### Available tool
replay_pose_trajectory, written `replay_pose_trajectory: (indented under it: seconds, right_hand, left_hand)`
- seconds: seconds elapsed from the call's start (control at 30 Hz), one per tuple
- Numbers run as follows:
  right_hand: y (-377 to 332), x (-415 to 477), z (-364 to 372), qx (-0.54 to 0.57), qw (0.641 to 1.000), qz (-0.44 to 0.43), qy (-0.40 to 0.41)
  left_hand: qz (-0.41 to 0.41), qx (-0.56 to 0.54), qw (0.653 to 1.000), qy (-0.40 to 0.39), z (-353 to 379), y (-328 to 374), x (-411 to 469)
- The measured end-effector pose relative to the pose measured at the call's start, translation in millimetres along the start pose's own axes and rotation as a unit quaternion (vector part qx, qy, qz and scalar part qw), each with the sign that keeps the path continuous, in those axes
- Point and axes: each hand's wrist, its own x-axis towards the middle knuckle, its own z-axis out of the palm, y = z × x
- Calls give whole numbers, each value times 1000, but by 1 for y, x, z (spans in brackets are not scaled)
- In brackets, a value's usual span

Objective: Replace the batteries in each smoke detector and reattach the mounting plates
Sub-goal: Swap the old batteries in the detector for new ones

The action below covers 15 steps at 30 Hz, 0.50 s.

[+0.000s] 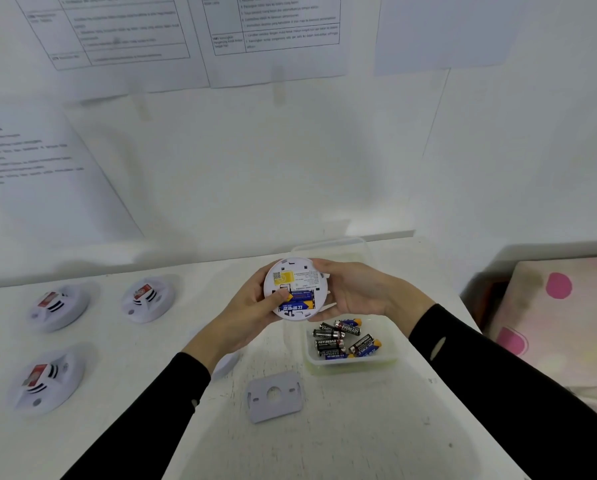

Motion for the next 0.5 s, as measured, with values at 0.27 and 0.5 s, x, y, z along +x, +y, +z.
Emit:
replay_pose_trajectory:
  seconds: [0.27, 0.5]
  right_hand:
    - [7, -5, 10, 18, 1000, -22, 2]
    - [36, -17, 46, -174, 950, -134, 220]
  left_hand:
    - [-53, -94, 994, -19, -6, 8, -15]
    - [-35, -151, 986, 54, -41, 4, -47]
